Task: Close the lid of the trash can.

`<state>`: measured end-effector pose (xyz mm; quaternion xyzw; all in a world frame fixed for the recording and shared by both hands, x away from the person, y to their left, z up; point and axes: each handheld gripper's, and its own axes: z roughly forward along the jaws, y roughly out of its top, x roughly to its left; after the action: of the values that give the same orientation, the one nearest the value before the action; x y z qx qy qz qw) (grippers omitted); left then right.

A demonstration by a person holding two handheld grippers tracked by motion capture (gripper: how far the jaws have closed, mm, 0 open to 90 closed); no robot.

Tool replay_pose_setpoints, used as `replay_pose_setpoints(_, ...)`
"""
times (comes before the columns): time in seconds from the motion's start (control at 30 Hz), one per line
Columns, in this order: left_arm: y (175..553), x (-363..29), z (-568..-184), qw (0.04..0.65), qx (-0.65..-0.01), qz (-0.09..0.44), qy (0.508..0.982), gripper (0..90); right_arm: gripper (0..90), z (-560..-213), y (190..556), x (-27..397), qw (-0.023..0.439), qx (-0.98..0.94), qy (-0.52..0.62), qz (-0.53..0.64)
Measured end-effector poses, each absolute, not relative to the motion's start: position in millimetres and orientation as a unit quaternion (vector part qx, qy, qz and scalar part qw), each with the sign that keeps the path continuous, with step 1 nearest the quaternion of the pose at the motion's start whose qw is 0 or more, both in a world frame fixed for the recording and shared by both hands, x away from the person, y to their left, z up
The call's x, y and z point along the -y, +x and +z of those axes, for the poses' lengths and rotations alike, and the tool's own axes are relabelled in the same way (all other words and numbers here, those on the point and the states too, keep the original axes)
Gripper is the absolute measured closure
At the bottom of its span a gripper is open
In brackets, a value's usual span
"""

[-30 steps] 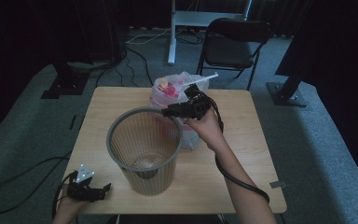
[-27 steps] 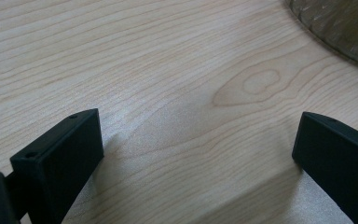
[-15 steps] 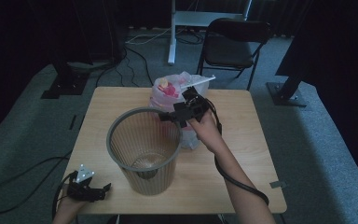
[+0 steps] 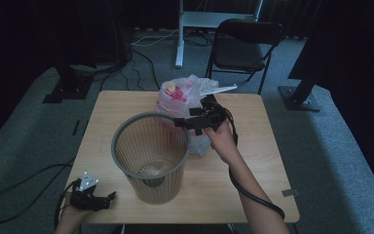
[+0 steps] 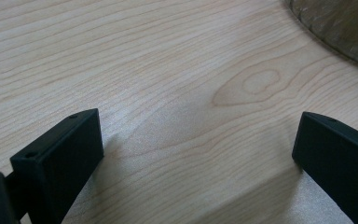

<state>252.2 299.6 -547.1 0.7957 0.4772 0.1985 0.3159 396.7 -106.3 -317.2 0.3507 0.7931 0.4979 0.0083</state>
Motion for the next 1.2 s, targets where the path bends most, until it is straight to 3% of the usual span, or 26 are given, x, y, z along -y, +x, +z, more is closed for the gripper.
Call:
replay_pose_setpoints(0.7, 252, -300, -547, 0.316, -0.477, 0.199, 0.796, 1.8, 13.5, -330, 382, 144, 0.052, -0.762, 0.382, 0.521)
replay_pose_setpoints(1.2, 252, -300, -547, 0.316, -0.477, 0.199, 0.796, 1.8, 13.6, -360, 371, 174, 0.072, -0.742, 0.418, 0.519)
